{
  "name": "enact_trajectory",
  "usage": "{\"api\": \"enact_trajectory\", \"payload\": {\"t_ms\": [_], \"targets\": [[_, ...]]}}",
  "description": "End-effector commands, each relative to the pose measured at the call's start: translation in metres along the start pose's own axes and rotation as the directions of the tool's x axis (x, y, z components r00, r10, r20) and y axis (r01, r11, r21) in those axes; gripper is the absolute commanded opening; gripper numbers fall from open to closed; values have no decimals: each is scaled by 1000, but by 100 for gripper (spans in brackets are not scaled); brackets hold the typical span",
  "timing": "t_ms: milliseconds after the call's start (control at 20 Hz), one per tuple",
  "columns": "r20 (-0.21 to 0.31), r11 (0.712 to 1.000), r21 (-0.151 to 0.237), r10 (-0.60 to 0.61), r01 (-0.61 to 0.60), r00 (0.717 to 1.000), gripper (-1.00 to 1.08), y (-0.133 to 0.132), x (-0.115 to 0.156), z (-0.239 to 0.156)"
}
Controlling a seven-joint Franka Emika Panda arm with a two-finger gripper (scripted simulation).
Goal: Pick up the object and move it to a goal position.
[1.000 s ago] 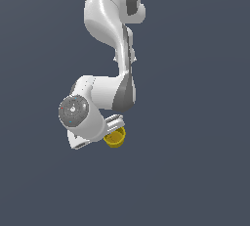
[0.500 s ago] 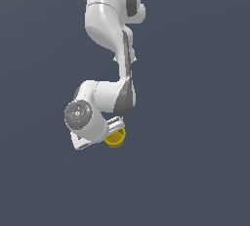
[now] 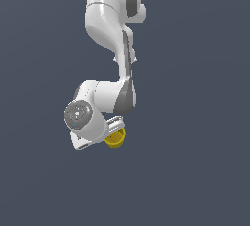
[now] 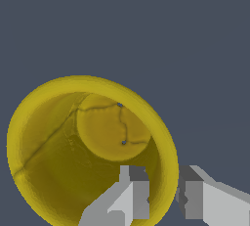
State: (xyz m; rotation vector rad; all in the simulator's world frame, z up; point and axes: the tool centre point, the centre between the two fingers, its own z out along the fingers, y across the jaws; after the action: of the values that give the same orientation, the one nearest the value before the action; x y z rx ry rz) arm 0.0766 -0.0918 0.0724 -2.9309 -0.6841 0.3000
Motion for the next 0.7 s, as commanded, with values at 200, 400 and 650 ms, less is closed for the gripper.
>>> {"api": "enact_trajectory", "payload": {"t_ms": [200, 400, 650], "targets": [[0, 1000, 0, 0, 0, 1000, -100, -5, -2, -5], [0, 1000, 0, 0, 0, 1000, -100, -14, -6, -14], [0, 1000, 0, 0, 0, 1000, -100, -32, -13, -33]]}}
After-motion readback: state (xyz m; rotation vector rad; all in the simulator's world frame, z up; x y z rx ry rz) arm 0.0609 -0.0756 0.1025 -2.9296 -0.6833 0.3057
